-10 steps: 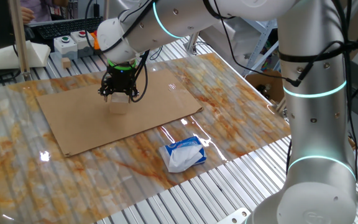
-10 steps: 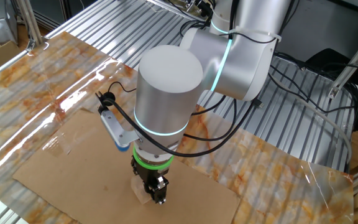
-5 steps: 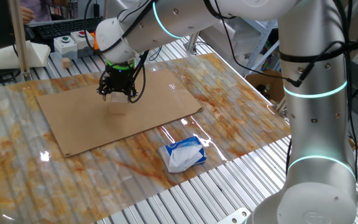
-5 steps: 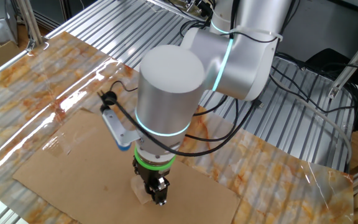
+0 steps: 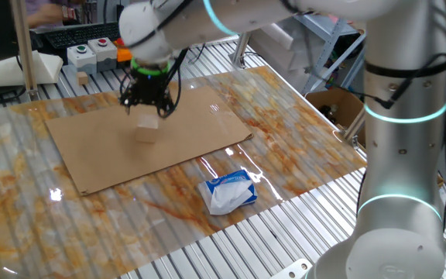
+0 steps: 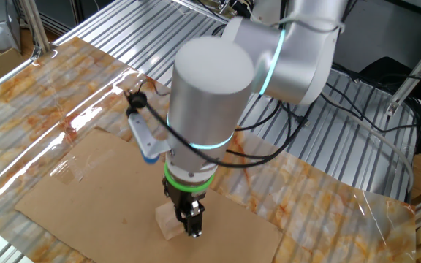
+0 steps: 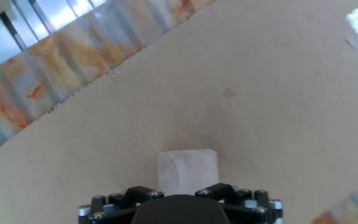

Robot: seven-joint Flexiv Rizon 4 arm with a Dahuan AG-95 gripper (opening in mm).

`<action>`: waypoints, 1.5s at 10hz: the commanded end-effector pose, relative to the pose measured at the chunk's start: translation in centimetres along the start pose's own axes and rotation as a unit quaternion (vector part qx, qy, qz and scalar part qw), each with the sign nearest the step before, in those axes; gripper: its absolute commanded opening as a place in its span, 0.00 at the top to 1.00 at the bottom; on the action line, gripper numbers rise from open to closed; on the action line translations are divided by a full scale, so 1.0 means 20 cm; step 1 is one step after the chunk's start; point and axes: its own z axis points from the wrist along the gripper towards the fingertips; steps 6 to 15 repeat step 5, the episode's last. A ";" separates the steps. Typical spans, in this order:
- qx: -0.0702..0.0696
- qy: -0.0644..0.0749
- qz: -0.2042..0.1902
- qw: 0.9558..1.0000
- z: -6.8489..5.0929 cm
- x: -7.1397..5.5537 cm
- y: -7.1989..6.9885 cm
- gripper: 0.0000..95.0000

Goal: Hold a small block with the gripper and sweep it from left to right on the table

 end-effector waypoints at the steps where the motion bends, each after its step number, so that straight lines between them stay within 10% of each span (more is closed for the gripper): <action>1: 0.005 0.012 0.005 1.000 -0.11 0.00 -0.03 0.00; 5: 0.019 0.042 0.035 0.998 -0.18 0.01 -0.07 0.00; 15: 0.019 0.042 0.035 0.998 -0.18 0.01 -0.07 0.00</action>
